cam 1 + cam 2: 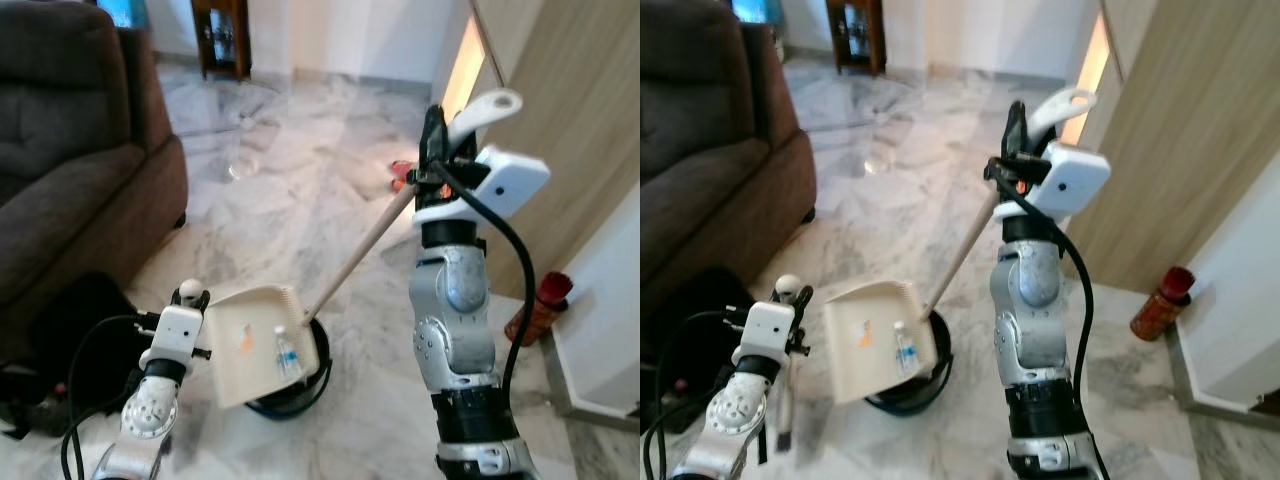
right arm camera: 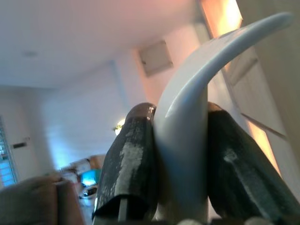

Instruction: Sweep floor

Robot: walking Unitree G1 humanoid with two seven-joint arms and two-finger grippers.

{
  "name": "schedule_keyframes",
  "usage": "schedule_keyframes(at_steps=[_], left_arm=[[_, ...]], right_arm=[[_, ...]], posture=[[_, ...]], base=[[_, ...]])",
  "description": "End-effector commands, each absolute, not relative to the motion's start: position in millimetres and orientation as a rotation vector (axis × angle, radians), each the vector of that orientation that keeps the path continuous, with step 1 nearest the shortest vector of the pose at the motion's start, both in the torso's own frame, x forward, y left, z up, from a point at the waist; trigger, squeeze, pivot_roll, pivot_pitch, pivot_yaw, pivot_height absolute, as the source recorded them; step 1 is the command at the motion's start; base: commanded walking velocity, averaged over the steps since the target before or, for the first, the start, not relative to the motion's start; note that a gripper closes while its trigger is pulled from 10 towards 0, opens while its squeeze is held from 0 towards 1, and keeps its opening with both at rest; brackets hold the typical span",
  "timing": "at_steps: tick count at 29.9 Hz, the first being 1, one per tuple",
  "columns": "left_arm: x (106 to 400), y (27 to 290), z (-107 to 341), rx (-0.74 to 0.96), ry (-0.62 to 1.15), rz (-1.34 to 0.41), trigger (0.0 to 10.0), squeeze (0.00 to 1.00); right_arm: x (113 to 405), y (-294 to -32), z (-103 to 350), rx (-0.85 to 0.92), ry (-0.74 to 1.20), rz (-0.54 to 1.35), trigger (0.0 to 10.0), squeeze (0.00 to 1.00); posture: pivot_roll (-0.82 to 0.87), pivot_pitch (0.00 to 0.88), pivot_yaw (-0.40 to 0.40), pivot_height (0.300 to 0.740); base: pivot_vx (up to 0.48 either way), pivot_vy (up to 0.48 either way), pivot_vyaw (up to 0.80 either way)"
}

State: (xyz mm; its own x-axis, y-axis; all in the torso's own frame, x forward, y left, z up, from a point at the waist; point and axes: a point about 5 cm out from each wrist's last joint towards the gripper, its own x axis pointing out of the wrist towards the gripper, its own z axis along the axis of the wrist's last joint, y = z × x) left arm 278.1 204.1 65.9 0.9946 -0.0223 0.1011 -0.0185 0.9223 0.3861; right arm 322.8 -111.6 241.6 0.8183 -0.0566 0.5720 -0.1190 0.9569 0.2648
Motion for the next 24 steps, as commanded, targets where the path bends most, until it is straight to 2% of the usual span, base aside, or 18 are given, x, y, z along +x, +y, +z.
schedule_keyframes(at_steps=[1,24], left_arm=[[281.8,202.1,76.3,0.404,-0.156,-0.002,10.0,0.0],[282.9,203.1,77.9,0.41,-0.163,0.002,10.0,0.0]], right_arm=[[319.7,-114.8,256.5,0.306,-0.681,0.026,10.0,0.0],[320.8,-108.7,255.5,0.312,-0.669,0.061,10.0,0.0]], posture=[[0.21,0.0,-0.018,0.74],[0.22,0.0,-0.026,0.74]], base=[[0.266,0.0,0.0],[0.27,0.0,0.44]])
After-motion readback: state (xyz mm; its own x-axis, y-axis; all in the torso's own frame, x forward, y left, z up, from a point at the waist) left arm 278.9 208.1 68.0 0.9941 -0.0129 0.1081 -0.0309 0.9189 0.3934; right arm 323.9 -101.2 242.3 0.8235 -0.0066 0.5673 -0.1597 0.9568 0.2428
